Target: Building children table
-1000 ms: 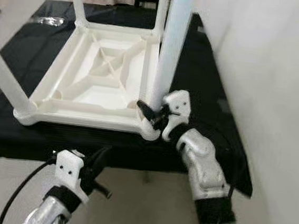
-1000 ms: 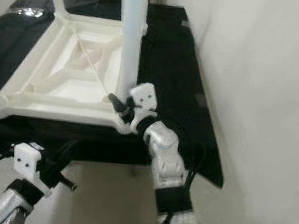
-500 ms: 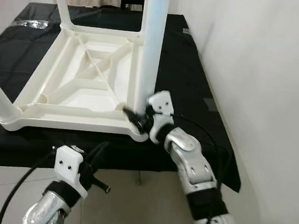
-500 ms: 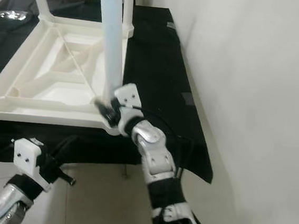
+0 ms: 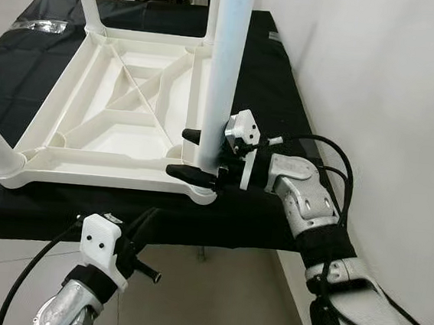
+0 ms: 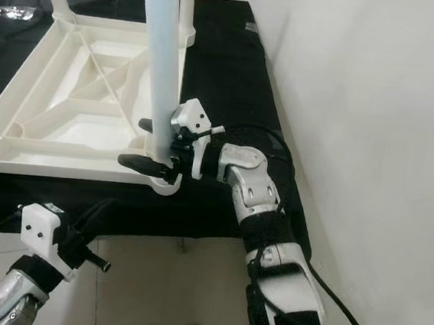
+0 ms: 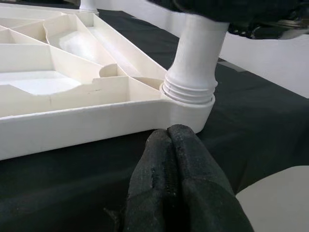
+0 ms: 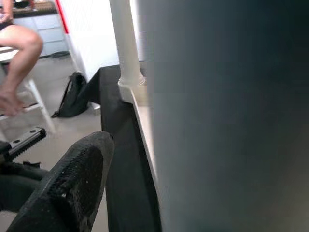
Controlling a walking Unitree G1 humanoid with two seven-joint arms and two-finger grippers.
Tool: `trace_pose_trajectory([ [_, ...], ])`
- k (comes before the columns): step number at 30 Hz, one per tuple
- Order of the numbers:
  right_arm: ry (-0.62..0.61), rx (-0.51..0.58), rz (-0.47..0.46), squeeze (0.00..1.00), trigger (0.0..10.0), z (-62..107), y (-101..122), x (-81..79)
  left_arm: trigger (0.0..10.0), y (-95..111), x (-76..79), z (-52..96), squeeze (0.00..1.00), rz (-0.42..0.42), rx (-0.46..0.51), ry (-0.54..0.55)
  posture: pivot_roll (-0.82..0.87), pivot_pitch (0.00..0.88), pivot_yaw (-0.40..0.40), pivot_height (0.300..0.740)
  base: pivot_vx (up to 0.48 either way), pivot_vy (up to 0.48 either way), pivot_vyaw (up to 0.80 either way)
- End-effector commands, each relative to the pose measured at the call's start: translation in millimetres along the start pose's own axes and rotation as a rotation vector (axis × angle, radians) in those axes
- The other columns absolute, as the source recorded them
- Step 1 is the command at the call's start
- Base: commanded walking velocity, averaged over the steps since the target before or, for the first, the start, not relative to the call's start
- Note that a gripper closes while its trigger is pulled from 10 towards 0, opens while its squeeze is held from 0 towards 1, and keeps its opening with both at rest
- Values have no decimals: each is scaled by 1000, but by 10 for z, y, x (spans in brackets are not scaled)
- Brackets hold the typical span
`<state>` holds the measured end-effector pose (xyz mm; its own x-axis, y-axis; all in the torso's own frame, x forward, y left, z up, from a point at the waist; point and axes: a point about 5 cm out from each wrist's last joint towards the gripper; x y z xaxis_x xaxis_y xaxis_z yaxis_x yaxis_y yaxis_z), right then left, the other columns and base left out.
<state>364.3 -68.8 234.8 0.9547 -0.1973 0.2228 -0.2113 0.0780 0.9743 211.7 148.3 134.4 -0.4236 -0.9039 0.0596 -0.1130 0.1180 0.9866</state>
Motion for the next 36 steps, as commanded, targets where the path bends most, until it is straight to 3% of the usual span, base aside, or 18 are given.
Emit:
trace_pose_trajectory([
  [1,8,-23,-19,0,6980,11,-62,18,10000,-9,18,36,0,1,-15,-5,69,230,-62,740,0,0,0],
  [2,6,-23,-26,0,0,28,-66,38,10000,-7,19,40,0,1,-15,-4,69,232,-62,740,0,0,0],
  [11,44,5,-30,0,0,184,-130,15,10000,-5,15,47,0,4,-16,-3,51,234,-55,740,0,0,0],
  [13,-43,-7,-30,0,0,330,-195,25,10000,-7,16,37,0,7,-16,-6,43,235,-57,740,0,0,0],
  [16,-126,-26,-40,0,0,405,-242,35,10000,-7,15,32,0,8,-15,-8,37,237,-61,740,0,0,0],
  [18,-378,-84,-91,0,0,491,-418,-17,10000,-2,8,28,0,9,-13,-9,27,240,-66,740,0,0,0],
  [19,-378,-84,-91,0,0,491,-418,-17,10000,-2,8,28,0,9,-13,-9,27,240,-66,740,0,0,0],
  [20,-729,-181,-131,0,0,529,-617,-47,10000,2,-9,28,0,9,-12,-8,-1,243,-65,740,0,0,0],
  [21,-729,-181,-131,0,0,529,-617,-47,10000,2,-9,28,0,9,-12,-8,-1,243,-65,740,0,0,0],
  [22,-979,-261,-145,0,0,598,-743,-92,10000,5,-21,29,0,8,-11,-7,-1,243,-65,740,0,0,0],
  [23,-979,-261,-145,0,0,598,-743,-92,10000,5,-21,29,0,8,-11,-7,-1,243,-65,740,0,0,0],
  [25,-955,-295,-183,0,0,296,-916,-535,10000,1,-28,12,0,7,-10,-9,12,230,-52,740,0,0,0],
  [26,-955,-295,-183,0,0,296,-916,-535,10000,1,-28,12,0,7,-10,-9,12,230,-52,740,0,0,0],
  [27,-894,-272,-191,0,0,157,-913,-662,10000,-4,-29,8,0,5,-11,-10,12,230,-52,740,0,0,0],
  [28,-894,-272,-191,0,0,157,-913,-662,10000,-4,-29,8,0,5,-11,-10,12,230,-52,740,0,0,0],
  [29,-851,-252,-194,0,0,29,-887,-733,10000,-8,-31,5,0,5,-12,-10,9,223,-45,740,0,0,0],
  [36,-778,-246,-217,0,0,-132,-898,-738,10000,-31,-27,-5,0,7,-13,-7,19,203,-59,740,0,0,0],
])
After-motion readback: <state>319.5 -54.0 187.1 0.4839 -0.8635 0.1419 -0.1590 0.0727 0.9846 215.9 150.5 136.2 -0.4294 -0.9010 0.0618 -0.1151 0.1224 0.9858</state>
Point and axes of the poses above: a point about 5 cm out from each wrist's last joint towards the gripper, its own z axis pointing back from the gripper into the wrist, its own y axis along the axis of the wrist's last joint, x = y × z, and after that the axes turned 2 degrees about z, right-handed
